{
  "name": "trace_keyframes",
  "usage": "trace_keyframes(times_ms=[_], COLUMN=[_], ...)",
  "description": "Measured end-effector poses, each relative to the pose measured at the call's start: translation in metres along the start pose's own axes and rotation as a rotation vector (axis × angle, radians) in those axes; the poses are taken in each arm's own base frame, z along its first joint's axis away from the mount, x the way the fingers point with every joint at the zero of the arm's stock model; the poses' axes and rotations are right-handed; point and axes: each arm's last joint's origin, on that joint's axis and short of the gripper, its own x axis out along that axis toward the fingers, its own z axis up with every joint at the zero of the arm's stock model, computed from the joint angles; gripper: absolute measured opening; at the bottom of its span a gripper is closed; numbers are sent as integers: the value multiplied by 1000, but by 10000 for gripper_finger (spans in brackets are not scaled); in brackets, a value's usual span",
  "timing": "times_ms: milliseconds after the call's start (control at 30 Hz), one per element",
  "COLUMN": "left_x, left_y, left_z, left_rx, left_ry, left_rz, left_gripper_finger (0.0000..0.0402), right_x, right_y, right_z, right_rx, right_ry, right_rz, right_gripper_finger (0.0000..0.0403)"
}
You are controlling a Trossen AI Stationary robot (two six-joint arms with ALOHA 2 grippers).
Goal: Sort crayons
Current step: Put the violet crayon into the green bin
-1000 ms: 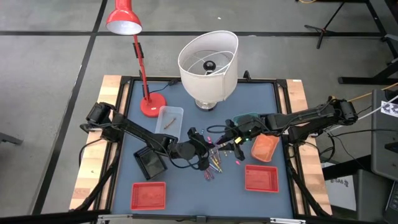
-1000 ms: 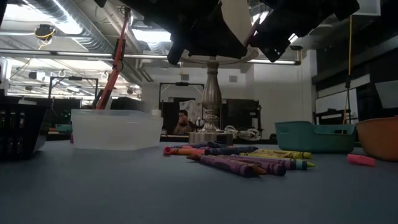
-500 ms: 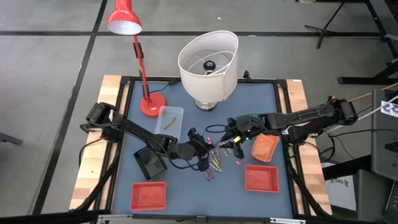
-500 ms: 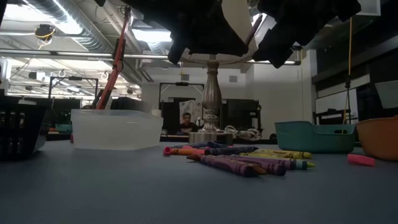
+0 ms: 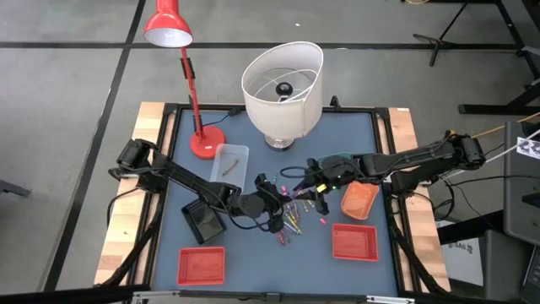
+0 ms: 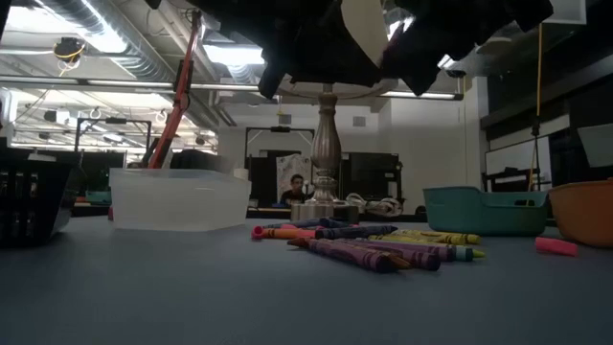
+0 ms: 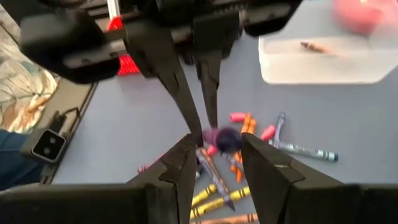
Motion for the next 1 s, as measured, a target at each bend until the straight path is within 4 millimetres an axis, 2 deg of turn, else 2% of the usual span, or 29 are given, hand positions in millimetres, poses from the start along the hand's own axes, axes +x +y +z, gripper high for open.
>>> trace_keyframes(times_ms=[567,900,1000], left_x=[0,0,0], left_y=[0,1,0], left_z=[0,0,0], left_rx=[2,7,7], left_ry=[1,3,4], left_rz=[2,6,5], left_gripper_finger=[5,5,5], right_x=[0,0,0], right_y=[0,0,0], right_z=[3,2,2], right_rx=[-5,-11,-11], right_ry=[-27,-26,-26], right_rz=[-4,-4,-4], right_gripper_finger=[122,25,14])
